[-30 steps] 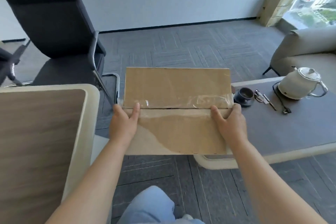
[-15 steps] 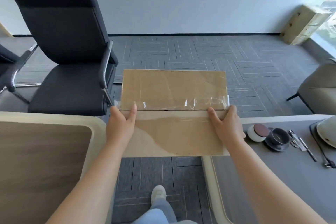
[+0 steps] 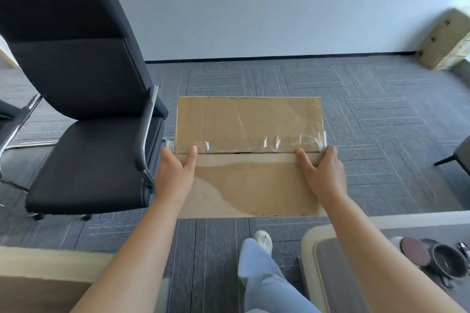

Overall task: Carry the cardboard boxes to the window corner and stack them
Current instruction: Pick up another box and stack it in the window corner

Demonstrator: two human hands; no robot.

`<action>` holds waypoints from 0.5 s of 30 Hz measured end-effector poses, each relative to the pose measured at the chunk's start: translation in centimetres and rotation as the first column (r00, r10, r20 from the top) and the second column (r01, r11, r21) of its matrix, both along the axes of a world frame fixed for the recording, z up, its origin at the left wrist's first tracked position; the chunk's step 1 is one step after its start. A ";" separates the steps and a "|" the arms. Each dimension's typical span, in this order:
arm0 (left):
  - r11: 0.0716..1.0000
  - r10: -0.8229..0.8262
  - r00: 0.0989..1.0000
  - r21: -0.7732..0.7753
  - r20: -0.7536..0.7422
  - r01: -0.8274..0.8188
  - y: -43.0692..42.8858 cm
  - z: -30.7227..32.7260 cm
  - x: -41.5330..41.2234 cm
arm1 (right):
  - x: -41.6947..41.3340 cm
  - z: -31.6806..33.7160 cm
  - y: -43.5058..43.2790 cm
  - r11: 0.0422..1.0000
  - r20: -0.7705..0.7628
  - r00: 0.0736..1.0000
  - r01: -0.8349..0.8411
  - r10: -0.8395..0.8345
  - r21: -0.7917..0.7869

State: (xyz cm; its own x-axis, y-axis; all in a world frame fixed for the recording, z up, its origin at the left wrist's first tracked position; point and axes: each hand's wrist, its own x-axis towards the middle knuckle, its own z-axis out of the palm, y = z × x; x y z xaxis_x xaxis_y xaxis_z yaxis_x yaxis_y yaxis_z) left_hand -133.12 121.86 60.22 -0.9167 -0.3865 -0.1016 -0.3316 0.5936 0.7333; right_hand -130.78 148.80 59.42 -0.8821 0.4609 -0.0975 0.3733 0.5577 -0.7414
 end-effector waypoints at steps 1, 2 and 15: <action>1.000 0.008 1.000 0.001 -0.005 -0.008 0.7 -0.1 -2.4 | -2.5 -0.1 0.7 1.000 -0.007 1.000 0.001 -0.001 -0.002; 1.000 0.008 1.000 -0.004 -0.006 -0.008 1.3 -0.2 -4.0 | -4.1 -0.1 1.2 1.000 -0.007 1.000 -0.002 0.002 -0.001; 0.996 -0.084 0.995 -0.033 -0.045 0.082 12.2 1.9 -28.6 | -27.0 1.0 11.5 0.996 -0.045 0.995 0.088 -0.090 -0.029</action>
State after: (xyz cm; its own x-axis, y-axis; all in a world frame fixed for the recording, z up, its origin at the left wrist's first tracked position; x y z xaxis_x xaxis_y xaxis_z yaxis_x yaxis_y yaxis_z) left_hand -161.70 134.04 62.07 -0.9492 -0.3110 -0.0473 -0.2461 0.6402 0.7278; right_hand -157.74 160.32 60.47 -0.8415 0.5355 -0.0713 0.3857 0.5032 -0.7733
